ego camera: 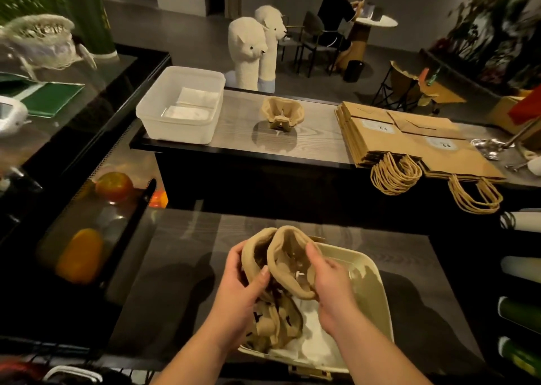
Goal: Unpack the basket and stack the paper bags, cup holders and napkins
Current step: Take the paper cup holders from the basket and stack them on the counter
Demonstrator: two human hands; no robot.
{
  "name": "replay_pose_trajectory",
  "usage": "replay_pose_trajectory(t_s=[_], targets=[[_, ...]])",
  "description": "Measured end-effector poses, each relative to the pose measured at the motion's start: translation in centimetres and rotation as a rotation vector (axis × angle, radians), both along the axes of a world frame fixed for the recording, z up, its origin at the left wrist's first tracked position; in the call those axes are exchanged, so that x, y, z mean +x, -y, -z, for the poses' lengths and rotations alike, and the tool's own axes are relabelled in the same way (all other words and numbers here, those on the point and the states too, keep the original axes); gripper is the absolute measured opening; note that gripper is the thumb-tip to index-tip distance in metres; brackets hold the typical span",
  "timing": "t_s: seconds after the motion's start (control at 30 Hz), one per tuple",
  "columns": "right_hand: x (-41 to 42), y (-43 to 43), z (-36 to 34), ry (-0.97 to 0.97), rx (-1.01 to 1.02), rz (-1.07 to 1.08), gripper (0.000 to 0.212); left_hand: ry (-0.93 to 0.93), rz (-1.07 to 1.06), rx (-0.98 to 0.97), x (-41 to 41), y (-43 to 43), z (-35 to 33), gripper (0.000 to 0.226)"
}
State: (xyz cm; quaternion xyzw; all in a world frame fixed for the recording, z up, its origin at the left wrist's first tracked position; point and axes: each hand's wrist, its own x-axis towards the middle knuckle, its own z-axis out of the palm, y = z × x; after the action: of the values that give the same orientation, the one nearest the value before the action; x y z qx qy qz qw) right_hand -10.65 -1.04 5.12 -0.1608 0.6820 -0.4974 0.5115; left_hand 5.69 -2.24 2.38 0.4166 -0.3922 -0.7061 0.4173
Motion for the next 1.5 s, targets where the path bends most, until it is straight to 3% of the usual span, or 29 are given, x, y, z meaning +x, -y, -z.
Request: replay_pose_trajectory(t_s=[0.17,0.3,0.43,0.57,0.7,0.73,0.87,0.93,1.0,1.17,1.23,1.33,1.4,1.5], targets=[[2.7,0.2,0.2,0.157,-0.022,0.124,0.028,-0.007,0.012,-0.043,-0.6,-0.1,-0.5,0.058],[4.7,-0.3,1.0,0.183,-0.043,0.102,0.022,-0.005,0.019,-0.068,-1.3,0.1,-0.5,0.074],[3.7,-0.7,1.7,0.161,-0.033,-0.01,0.021,0.012,0.02,-0.076,-1.4,0.7,-0.4,0.054],[-0.7,-0.7,3.5,-0.005,0.039,-0.053,0.03,-0.044,-0.138,0.08,0.0,2.2,-0.2,0.029],[-1.9,-1.3,6.5,-0.324,0.251,-0.21,0.015,0.044,-0.272,0.121,2.3,3.1,0.8,0.022],[-1.4,-1.5,7.3,-0.392,0.287,-0.315,0.02,0.063,-0.299,0.136,2.8,3.2,0.9,0.021],[2.3,-2.0,9.3,-0.729,0.421,-0.73,0.086,0.072,-0.376,0.211,3.8,3.1,1.3,0.02],[3.3,-1.7,9.7,-0.877,0.481,-0.863,0.088,0.025,-0.397,0.257,3.8,3.2,1.0,0.018],[3.3,-1.1,9.6,-0.855,0.581,-0.926,0.092,-0.028,-0.422,0.314,3.9,3.5,0.9,0.014],[1.8,-0.6,9.4,-0.783,0.464,-0.827,0.103,-0.146,-0.45,0.478,4.4,4.2,0.7,0.054],[1.1,-0.9,9.6,-0.624,0.411,-0.723,0.082,-0.189,-0.433,0.538,4.5,4.3,0.2,0.051],[-0.5,-1.2,9.8,-0.371,0.377,-0.591,0.02,-0.233,-0.369,0.603,4.4,4.3,-0.5,0.053],[-1.6,-1.3,9.4,-0.304,0.354,-0.533,0.008,-0.227,-0.319,0.623,4.2,4.1,-0.8,0.055],[-2.9,-1.2,7.2,-0.233,0.209,-0.373,0.016,-0.172,-0.285,0.545,3.6,3.7,-1.0,0.055]])
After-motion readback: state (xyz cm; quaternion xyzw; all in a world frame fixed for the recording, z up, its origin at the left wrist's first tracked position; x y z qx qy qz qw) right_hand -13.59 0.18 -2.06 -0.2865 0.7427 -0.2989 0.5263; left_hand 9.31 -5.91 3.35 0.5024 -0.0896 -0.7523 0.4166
